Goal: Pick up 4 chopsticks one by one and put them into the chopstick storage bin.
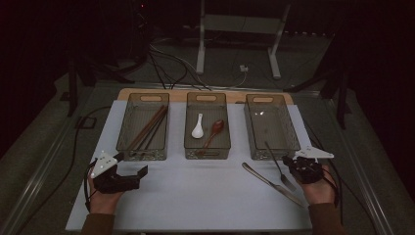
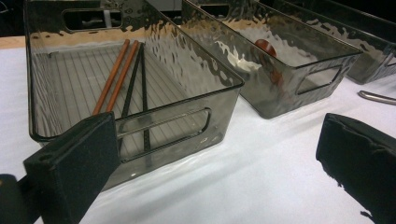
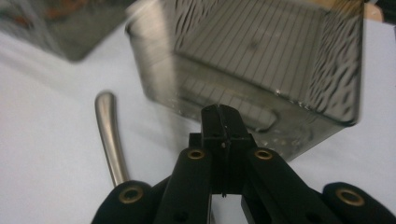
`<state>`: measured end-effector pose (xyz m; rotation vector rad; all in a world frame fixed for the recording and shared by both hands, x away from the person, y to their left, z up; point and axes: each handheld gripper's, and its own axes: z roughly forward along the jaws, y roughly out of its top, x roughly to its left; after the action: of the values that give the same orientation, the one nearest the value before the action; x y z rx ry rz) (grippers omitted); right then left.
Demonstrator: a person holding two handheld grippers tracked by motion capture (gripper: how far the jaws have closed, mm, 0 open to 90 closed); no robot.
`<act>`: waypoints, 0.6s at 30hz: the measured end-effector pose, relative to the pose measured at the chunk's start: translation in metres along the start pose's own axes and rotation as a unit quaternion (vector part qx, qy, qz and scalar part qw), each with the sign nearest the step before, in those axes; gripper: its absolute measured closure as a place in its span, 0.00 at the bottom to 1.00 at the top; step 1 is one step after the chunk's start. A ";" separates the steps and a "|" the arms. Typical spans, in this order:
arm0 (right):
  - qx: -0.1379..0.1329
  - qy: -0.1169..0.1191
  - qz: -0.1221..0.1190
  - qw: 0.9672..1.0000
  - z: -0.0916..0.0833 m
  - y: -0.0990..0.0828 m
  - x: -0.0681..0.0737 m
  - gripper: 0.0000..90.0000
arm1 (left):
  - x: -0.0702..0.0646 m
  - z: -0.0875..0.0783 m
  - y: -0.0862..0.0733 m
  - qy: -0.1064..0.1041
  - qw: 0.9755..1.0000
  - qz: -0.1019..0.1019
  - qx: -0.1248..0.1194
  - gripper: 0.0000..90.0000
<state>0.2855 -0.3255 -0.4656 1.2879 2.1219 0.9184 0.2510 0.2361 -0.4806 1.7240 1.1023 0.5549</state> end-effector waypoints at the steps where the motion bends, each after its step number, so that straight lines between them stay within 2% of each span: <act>1: -0.003 0.007 0.003 1.000 -0.001 0.001 -0.002 1.00 | 0.000 0.000 0.000 0.000 1.000 0.000 0.001 0.01; 2: -0.001 0.001 0.000 1.000 -0.001 0.002 -0.003 1.00 | 0.000 0.000 0.000 0.001 1.000 0.001 0.002 0.01; 5: 0.016 0.008 -0.003 1.000 0.004 0.002 -0.003 1.00 | -0.001 0.000 0.000 0.000 1.000 0.001 0.001 0.01; 11: 0.044 0.037 -0.043 0.997 0.013 -0.003 0.011 1.00 | 0.001 0.000 0.000 0.001 1.000 -0.001 0.001 0.01; 12: 0.054 0.056 -0.052 0.996 0.014 -0.003 0.013 1.00 | 0.000 0.000 0.000 0.001 1.000 -0.001 0.001 0.01; 13: 0.059 0.052 -0.060 0.995 0.015 -0.004 0.015 1.00 | 0.000 0.000 0.000 0.001 1.000 0.000 0.000 0.01; 15: 0.070 0.067 -0.069 0.993 0.017 -0.004 0.015 0.93 | 0.000 0.000 0.000 0.001 1.000 0.000 0.000 0.01; 17: 0.080 0.073 -0.079 0.991 0.019 -0.004 0.016 0.87 | 0.000 -0.001 0.000 0.002 1.000 0.000 0.000 0.01; 18: 0.085 0.074 -0.081 0.990 0.020 -0.004 0.016 0.87 | 0.000 -0.001 0.000 0.002 1.000 -0.001 0.000 0.01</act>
<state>0.2901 -0.3062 -0.4834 1.1352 2.4256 0.8005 0.2507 0.2368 -0.4804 1.7224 1.1065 0.5577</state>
